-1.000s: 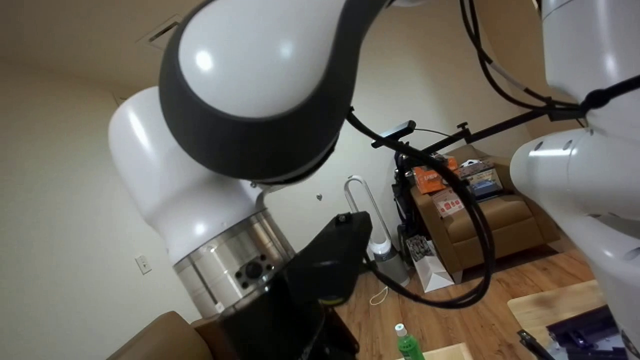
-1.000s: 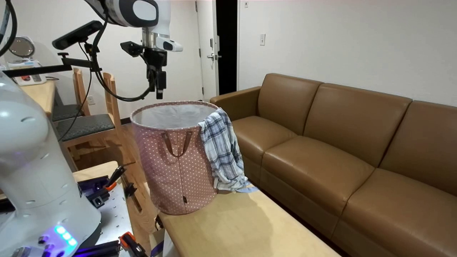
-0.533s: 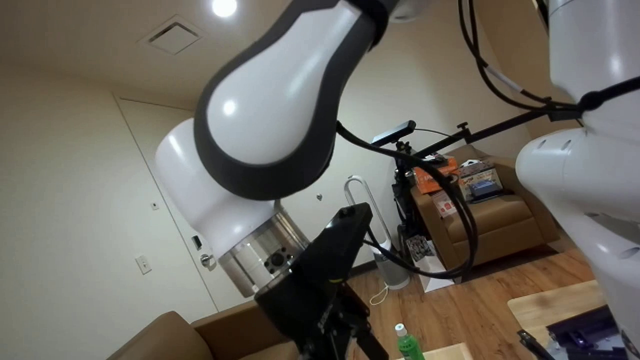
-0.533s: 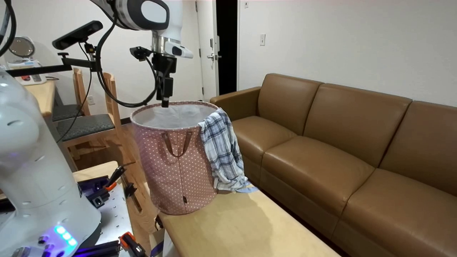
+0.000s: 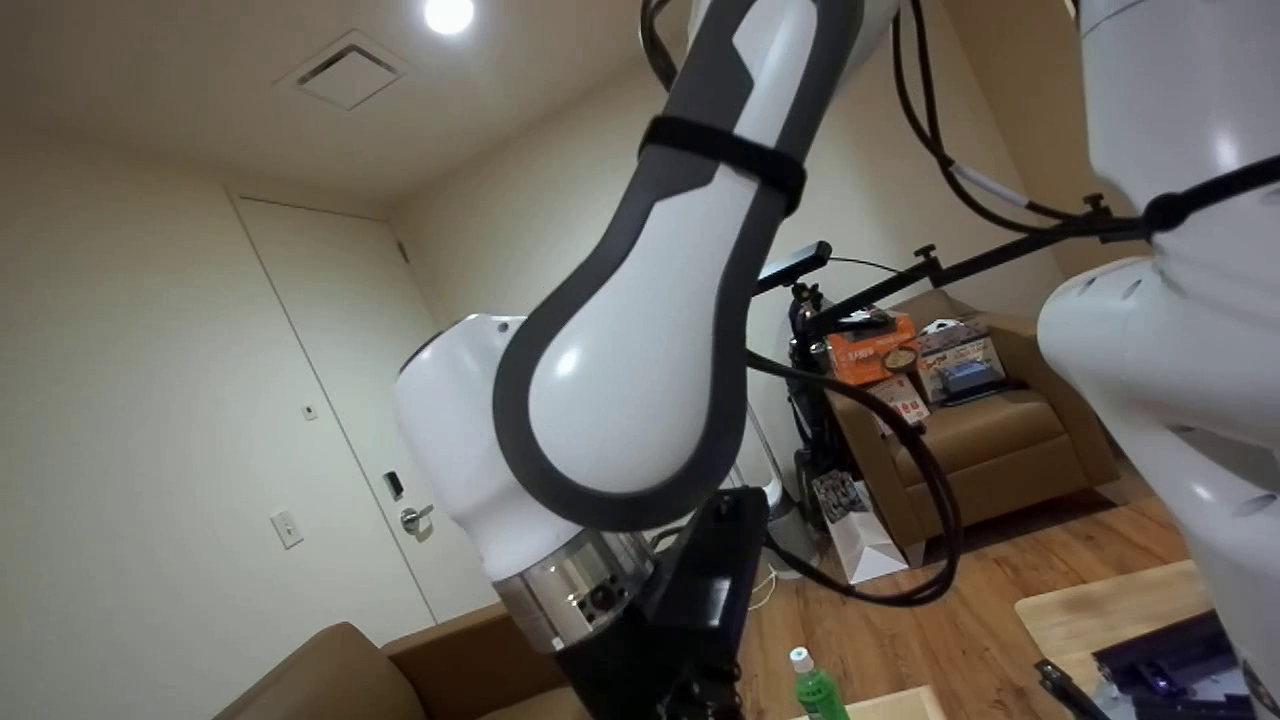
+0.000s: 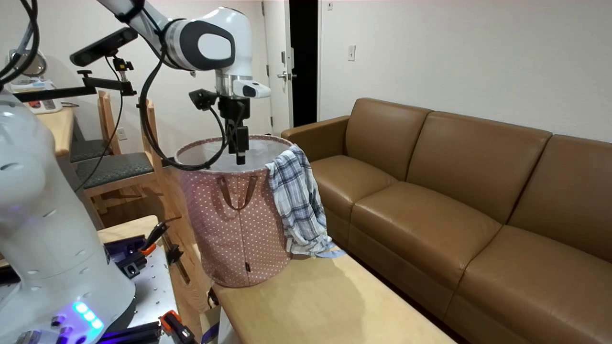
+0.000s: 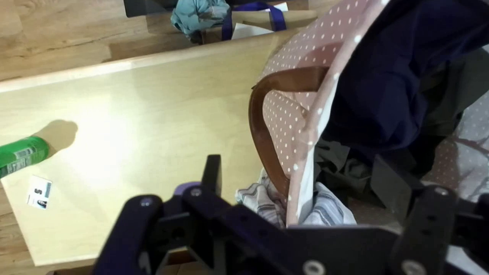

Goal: Move the clothes from the table and put them in the laundry bag

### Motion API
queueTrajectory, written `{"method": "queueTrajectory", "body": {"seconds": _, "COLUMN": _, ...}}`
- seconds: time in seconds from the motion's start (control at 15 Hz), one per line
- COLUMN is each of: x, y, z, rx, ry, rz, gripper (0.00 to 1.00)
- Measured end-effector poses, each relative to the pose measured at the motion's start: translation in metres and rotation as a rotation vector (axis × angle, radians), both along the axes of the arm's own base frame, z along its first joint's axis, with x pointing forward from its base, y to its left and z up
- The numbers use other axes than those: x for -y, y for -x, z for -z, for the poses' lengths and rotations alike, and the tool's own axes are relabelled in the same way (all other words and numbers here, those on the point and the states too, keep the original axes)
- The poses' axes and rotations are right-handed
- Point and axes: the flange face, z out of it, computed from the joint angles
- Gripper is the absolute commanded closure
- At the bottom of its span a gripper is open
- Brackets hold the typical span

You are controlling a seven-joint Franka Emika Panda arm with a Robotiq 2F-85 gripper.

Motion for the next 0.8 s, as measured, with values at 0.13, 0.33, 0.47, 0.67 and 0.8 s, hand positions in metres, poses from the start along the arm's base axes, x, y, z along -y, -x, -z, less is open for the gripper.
{"method": "queueTrajectory", "body": {"seconds": 0.13, "x": 0.000, "y": -0.006, "z": 0.013, "rx": 0.042, "ry": -0.015, "rz": 0.003, "gripper": 0.00}}
{"method": "queueTrajectory", "body": {"seconds": 0.33, "x": 0.001, "y": -0.016, "z": 0.035, "rx": 0.078, "ry": -0.034, "rz": 0.007, "gripper": 0.15}}
{"method": "queueTrajectory", "body": {"seconds": 0.47, "x": 0.004, "y": -0.021, "z": 0.045, "rx": 0.090, "ry": -0.043, "rz": 0.005, "gripper": 0.40}}
{"method": "queueTrajectory", "body": {"seconds": 0.67, "x": 0.007, "y": -0.025, "z": 0.054, "rx": 0.100, "ry": -0.051, "rz": -0.005, "gripper": 0.61}}
{"method": "queueTrajectory", "body": {"seconds": 0.8, "x": 0.008, "y": -0.026, "z": 0.056, "rx": 0.098, "ry": -0.052, "rz": -0.013, "gripper": 0.24}}
